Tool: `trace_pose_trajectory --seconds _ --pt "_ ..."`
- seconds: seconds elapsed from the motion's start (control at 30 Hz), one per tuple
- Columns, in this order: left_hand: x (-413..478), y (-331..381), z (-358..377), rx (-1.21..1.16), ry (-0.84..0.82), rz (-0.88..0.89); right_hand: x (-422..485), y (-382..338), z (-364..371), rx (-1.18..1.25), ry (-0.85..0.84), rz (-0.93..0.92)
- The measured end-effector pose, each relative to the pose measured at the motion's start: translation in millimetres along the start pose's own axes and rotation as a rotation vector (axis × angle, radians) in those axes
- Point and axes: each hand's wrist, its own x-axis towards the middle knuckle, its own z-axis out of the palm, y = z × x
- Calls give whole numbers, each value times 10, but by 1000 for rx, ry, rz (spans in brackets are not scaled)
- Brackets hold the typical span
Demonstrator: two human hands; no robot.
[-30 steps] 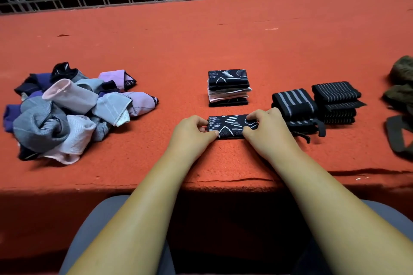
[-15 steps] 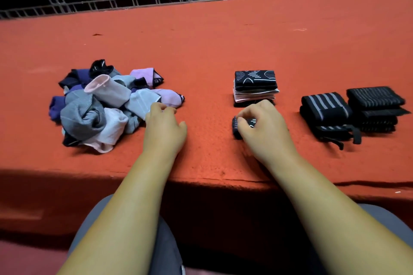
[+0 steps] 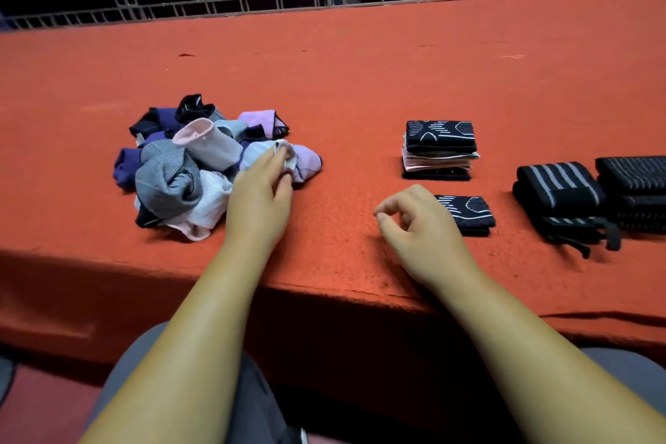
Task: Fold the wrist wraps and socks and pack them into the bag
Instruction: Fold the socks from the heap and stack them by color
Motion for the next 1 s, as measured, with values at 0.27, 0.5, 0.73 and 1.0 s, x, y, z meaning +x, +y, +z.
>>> trace_pose_trajectory --seconds 0.27,0.5,0.73,1.0 --pt "-195 564 -120 -852 56 -374 40 -176 -68 245 -18 252" --pt "-280 640 23 -711 -136 -233 25 -167 -111 114 66 292" --pt "-252 466 -7 -250 -293 239 31 -177 -181 -14 -11 327" --pt "-268 417 -5 -149 -199 200 24 -193 -199 -65 -73 218"
